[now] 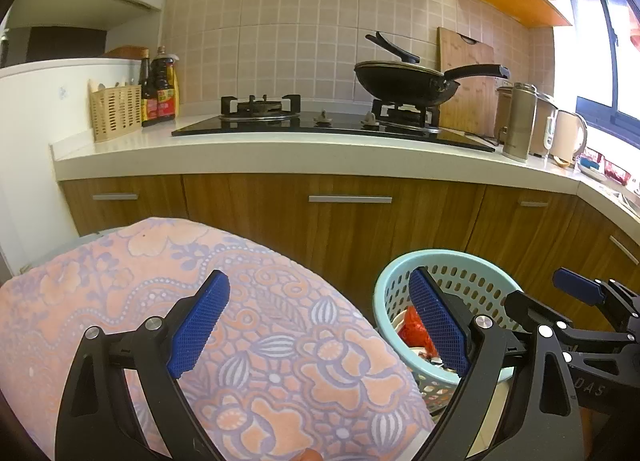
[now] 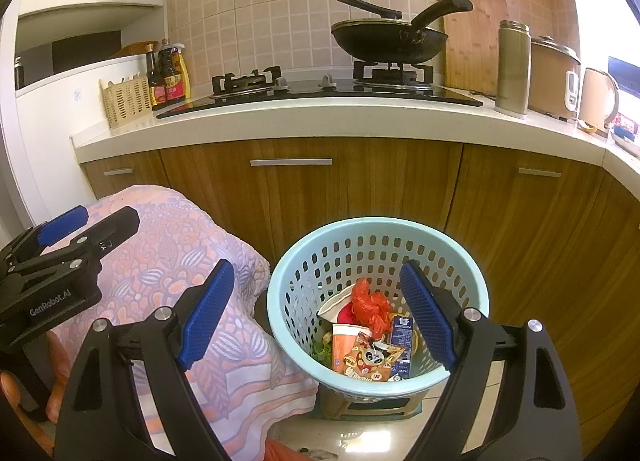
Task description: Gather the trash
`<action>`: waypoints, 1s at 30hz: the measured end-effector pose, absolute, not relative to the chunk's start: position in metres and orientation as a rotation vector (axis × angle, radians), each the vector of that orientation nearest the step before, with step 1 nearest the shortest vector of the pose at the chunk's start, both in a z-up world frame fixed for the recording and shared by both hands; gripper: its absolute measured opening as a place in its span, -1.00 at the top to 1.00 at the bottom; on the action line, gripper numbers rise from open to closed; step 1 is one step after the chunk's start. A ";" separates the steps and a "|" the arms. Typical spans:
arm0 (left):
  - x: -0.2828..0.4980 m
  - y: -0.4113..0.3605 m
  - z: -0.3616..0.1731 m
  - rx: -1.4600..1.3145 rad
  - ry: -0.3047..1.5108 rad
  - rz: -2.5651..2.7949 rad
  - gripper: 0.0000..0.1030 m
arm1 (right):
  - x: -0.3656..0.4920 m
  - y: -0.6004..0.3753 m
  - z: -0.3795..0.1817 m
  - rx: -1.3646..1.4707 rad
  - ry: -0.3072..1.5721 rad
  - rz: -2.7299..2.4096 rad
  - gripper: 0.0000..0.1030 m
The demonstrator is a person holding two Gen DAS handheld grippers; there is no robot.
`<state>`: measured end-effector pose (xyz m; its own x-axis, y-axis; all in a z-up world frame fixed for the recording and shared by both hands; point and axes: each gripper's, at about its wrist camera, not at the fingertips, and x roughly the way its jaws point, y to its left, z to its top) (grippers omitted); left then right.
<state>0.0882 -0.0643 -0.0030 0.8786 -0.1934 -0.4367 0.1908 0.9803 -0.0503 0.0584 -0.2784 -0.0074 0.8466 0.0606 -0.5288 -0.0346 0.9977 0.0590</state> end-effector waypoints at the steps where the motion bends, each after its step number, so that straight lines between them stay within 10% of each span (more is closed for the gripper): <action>1: 0.088 -0.064 -0.003 -0.006 0.455 -0.200 -0.72 | 0.059 -0.278 -0.007 0.047 0.559 0.051 -0.57; 30: 0.084 -0.066 -0.001 0.015 0.437 -0.186 -0.73 | 0.060 -0.280 -0.006 0.050 0.556 0.045 -0.57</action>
